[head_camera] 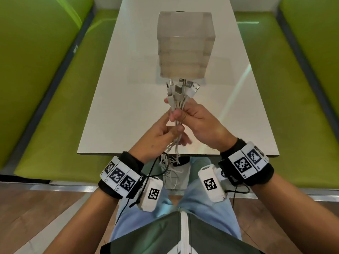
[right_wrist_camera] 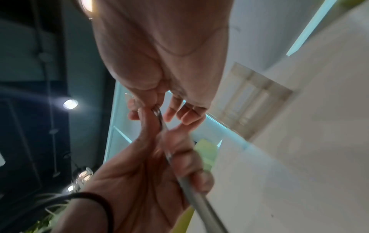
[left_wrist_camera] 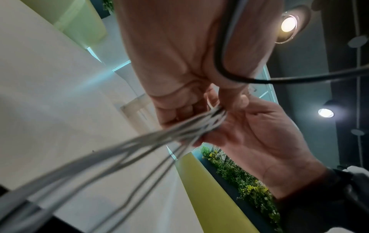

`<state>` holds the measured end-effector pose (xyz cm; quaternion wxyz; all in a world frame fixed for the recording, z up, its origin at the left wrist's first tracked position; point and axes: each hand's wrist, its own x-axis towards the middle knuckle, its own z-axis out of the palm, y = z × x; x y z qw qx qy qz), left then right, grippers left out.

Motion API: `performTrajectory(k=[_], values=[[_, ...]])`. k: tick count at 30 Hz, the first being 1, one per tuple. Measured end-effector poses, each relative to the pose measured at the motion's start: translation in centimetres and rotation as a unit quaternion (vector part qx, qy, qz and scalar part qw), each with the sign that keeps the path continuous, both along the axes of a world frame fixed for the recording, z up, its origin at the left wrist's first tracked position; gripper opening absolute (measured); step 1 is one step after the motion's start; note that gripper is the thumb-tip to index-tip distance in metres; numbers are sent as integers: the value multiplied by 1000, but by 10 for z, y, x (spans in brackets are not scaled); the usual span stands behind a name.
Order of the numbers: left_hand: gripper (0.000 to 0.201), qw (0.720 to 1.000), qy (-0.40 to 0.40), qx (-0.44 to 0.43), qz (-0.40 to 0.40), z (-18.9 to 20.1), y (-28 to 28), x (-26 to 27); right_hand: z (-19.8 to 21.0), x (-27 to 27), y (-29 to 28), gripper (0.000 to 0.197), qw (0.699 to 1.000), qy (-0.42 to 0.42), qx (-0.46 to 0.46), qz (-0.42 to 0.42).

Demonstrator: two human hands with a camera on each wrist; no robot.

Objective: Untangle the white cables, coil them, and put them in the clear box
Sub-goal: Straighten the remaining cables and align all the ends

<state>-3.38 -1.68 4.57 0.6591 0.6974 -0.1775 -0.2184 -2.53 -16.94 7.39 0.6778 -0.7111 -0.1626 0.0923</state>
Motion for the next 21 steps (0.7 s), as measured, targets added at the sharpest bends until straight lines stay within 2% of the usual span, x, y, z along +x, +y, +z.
performTrajectory(k=[1,3,4,5,6,7,8,9,10,11,12,13,14,15,16,17,18,19,20,21], values=[[34,1000,-16,0,14,1,-2,-1,0,1,-1,20,999,-33,-22,-10],[20,998,-45,-2,47,1,-4,-2,1,3,-1,20,997,-41,-34,-49],[18,997,-51,-1,60,0,-4,-2,1,4,-2,21,995,-38,-63,-73],[23,996,-54,9,69,0,-3,-1,4,5,-6,23,987,-28,-130,-86],[28,996,-51,23,74,-2,-1,1,9,4,-12,27,970,-2,-235,-66],[31,995,-47,39,77,-2,1,2,15,2,-19,35,936,49,-348,0],[34,995,-46,55,73,-3,4,4,23,-3,-26,40,890,95,-438,86],[35,994,-53,72,62,-2,6,6,31,-8,-30,42,854,109,-483,159],[35,993,-62,88,43,-1,8,8,39,-12,-32,38,845,83,-488,201],[34,992,-70,102,18,1,9,9,49,-15,-29,35,865,35,-460,197],[33,991,-71,111,-10,3,8,8,56,-16,-27,36,887,-38,-430,164],[32,990,-68,119,-36,6,8,7,57,-14,-26,44,885,-128,-427,132],[32,989,-61,123,-54,9,6,6,57,-9,-23,55,852,-200,-468,123],[32,989,-56,123,-66,12,6,5,55,-3,-20,62,797,-228,-543,131],[32,989,-52,116,-70,16,7,3,51,4,-17,57,746,-209,-613,154],[33,991,-50,104,-66,19,9,3,48,8,-16,41,733,-167,-634,180],[33,993,-48,93,-57,21,13,4,44,10,-17,23,762,-115,-603,204],[32,995,-44,81,-45,24,16,5,42,10,-19,15,822,-55,-522,221],[31,996,-41,70,-36,26,20,6,40,8,-20,14,873,0,-437,218],[30,997,-41,62,-32,26,22,6,40,6,-22,15,898,40,-386,209]])
